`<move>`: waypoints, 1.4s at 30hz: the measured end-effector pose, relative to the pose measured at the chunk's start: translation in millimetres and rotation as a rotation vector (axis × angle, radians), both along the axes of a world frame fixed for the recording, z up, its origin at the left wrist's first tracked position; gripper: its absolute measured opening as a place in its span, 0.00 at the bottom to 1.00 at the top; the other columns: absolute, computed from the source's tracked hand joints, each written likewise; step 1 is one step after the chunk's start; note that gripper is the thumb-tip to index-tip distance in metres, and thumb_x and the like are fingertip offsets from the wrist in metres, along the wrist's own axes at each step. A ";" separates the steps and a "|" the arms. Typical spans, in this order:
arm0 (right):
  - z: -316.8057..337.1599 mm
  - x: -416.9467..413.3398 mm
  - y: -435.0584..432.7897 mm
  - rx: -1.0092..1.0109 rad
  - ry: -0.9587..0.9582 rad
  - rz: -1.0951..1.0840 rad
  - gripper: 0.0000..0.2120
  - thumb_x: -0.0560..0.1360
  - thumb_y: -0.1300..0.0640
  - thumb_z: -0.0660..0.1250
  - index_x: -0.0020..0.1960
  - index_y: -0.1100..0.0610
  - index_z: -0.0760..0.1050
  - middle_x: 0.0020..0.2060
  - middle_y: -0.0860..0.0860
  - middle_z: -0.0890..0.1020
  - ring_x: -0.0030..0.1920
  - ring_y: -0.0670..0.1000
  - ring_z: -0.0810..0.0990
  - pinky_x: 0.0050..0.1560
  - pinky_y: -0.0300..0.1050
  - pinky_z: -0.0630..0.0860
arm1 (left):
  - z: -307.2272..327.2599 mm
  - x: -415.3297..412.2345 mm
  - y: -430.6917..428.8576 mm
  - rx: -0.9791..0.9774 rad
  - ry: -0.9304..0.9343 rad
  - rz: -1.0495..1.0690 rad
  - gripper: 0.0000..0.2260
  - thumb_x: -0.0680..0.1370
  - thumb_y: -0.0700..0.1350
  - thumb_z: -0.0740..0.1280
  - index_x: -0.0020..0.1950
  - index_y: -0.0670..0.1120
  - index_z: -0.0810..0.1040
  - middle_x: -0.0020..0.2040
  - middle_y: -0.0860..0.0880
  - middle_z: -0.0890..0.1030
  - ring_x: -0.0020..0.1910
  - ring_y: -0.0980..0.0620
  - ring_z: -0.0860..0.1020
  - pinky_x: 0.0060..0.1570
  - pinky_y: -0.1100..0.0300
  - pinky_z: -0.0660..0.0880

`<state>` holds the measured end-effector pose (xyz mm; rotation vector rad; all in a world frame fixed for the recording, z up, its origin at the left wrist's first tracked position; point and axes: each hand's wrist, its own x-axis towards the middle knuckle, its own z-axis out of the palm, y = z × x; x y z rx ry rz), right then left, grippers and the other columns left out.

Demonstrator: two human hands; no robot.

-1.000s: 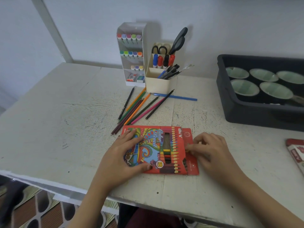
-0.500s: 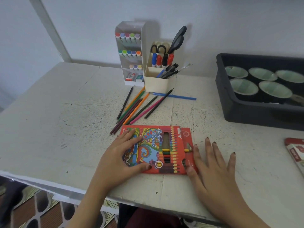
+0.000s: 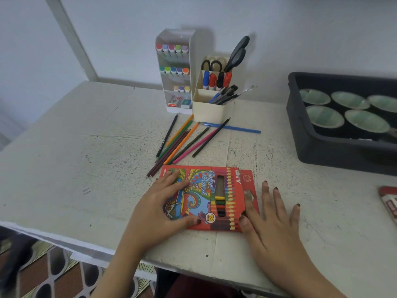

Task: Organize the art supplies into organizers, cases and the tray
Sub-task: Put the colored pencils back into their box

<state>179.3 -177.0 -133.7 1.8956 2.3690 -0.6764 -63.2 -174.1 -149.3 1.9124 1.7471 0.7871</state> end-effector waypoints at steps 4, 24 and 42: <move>0.0 4.5 5.2 0.003 0.056 -0.018 0.41 0.50 0.27 0.12 0.63 0.33 0.24 0.59 0.37 0.16 0.66 0.45 0.18 0.65 0.52 0.20 | -0.4 -0.2 -0.3 0.002 0.001 0.001 0.34 0.59 0.73 0.66 0.64 0.71 0.65 0.70 0.69 0.58 0.68 0.78 0.51 0.64 0.71 0.52; 0.6 -13.2 188.4 0.387 -0.071 -0.044 0.23 0.81 0.54 0.51 0.75 0.57 0.58 0.73 0.54 0.64 0.73 0.54 0.60 0.73 0.55 0.51 | 2.5 -2.8 2.8 -0.033 0.004 -0.004 0.36 0.59 0.76 0.65 0.65 0.69 0.66 0.68 0.75 0.56 0.70 0.74 0.52 0.63 0.78 0.48; 28.1 21.0 104.5 0.376 -0.029 -0.155 0.04 0.76 0.57 0.62 0.45 0.56 0.68 0.33 0.49 0.74 0.32 0.47 0.72 0.27 0.39 0.62 | 0.5 -6.3 3.6 -0.033 -0.004 -0.011 0.37 0.59 0.74 0.67 0.67 0.66 0.67 0.69 0.72 0.58 0.70 0.73 0.52 0.65 0.73 0.50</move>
